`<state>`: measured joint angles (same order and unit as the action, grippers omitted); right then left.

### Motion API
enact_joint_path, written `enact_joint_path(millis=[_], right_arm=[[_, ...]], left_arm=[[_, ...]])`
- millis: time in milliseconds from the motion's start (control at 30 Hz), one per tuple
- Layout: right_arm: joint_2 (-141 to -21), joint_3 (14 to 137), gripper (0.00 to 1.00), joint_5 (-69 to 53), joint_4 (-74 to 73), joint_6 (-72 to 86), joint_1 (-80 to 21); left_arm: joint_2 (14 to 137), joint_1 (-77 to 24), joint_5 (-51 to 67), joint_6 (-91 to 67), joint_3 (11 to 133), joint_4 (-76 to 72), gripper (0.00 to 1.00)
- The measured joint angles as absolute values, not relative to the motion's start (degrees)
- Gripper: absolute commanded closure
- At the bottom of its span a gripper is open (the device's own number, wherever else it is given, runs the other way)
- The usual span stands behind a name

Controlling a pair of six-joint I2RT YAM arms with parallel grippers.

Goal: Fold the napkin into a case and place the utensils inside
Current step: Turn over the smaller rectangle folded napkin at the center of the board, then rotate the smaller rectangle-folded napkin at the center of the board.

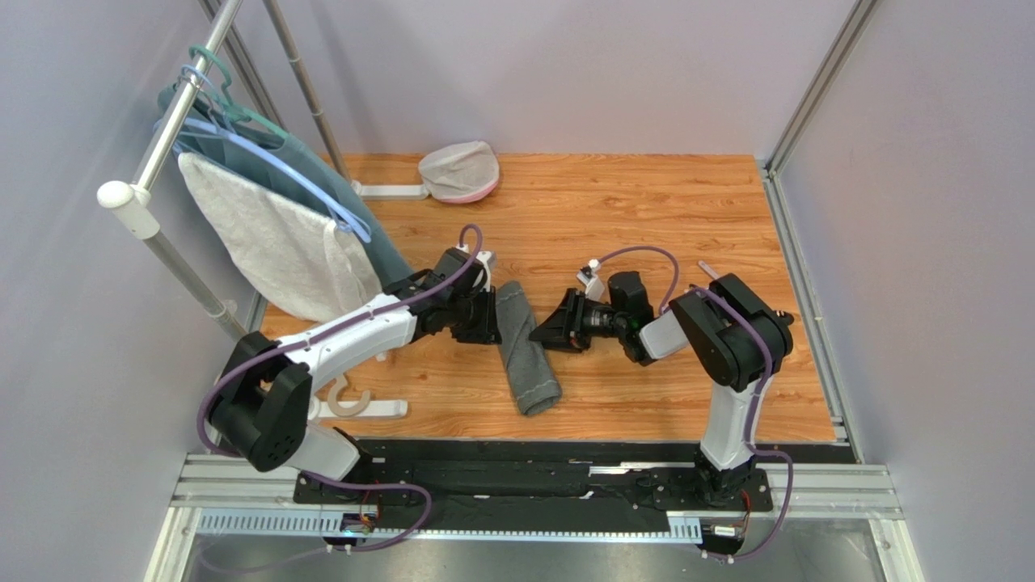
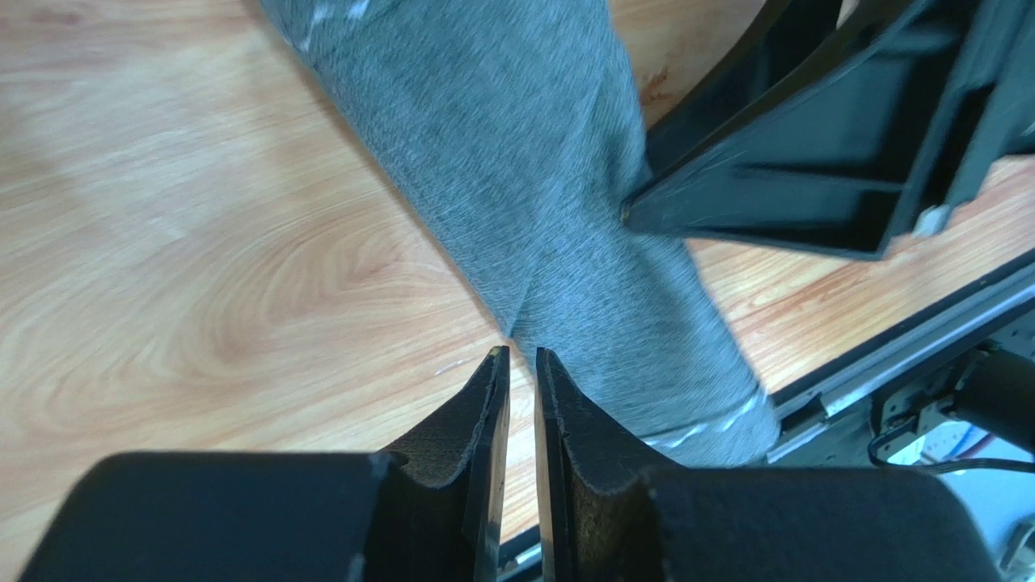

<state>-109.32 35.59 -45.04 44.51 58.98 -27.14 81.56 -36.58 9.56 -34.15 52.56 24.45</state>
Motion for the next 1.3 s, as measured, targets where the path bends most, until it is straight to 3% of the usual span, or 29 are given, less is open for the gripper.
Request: enact_joint_path(millis=[133, 300, 400, 533, 600, 800, 1100, 1300], right_arm=[[-107.57, 36.42, 0.37, -46.7, 34.06, 52.03, -22.06], [-91.98, 44.27, 0.38, -34.22, 1.06, 37.17, -23.64], [-85.14, 48.69, 0.45, -28.21, -8.29, 33.01, -30.57], [-81.21, 46.35, 0.71, -27.0, -10.15, 33.89, -38.63], [-81.1, 42.68, 0.73, -27.07, -9.04, 35.29, -40.32], [-82.56, 33.36, 0.76, -25.58, -8.03, 39.07, -41.71], [-87.88, 38.59, 0.79, -21.74, -10.96, 34.35, -34.63], [-92.42, 49.47, 0.64, -12.1, -20.84, 31.46, -26.02]], left_arm=[[85.23, -38.81, 9.52, -34.57, 52.64, 22.72, 0.79], [87.15, -39.48, 8.91, -34.0, 55.46, 23.83, 0.81], [92.01, -38.72, 8.97, -33.36, 61.21, 23.92, 0.8], [96.36, -37.08, 9.34, -33.26, 64.47, 23.31, 0.81], [99.85, -36.12, 9.82, -33.21, 66.96, 23.2, 0.81], [107.72, -34.26, 10.04, -32.99, 71.64, 23.03, 0.81], [109.65, -33.87, 9.3, -34.41, 70.72, 19.18, 0.79], [104.16, -33.85, 9.58, -35.59, 67.35, 20.86, 0.75]])
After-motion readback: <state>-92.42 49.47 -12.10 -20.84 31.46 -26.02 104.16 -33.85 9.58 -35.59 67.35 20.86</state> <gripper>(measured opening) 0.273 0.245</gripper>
